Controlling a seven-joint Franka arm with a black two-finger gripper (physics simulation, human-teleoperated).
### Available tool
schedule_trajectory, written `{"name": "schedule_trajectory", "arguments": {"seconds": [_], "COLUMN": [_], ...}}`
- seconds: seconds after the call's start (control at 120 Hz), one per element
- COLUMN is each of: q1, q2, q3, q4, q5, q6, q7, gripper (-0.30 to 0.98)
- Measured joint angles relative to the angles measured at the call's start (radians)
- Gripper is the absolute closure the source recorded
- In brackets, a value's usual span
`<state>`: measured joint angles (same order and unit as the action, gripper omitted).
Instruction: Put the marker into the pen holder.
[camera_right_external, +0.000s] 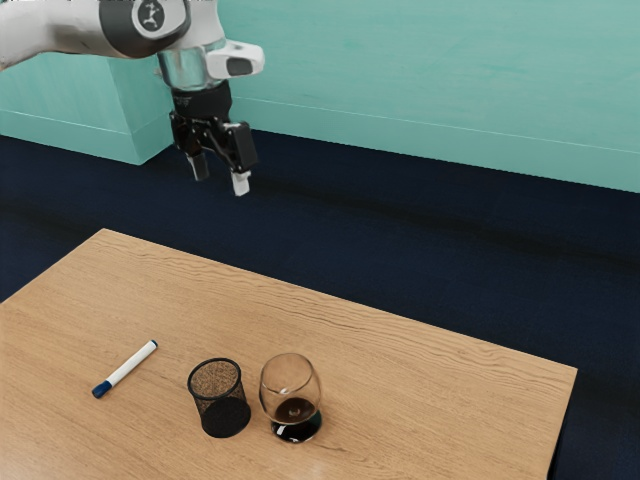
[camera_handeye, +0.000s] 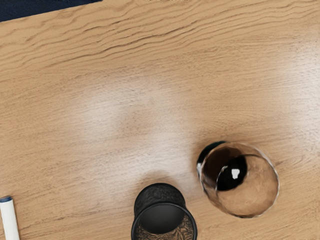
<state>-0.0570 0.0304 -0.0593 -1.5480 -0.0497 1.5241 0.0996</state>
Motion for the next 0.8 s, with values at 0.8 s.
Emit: {"name": "schedule_trajectory", "arguments": {"seconds": [0.8], "q1": [0.081], "q2": [-0.178], "q3": [0.235], "q4": [-0.958], "q5": [0.189], "q6": [0.824], "q7": [0.105], "gripper": [0.02]}}
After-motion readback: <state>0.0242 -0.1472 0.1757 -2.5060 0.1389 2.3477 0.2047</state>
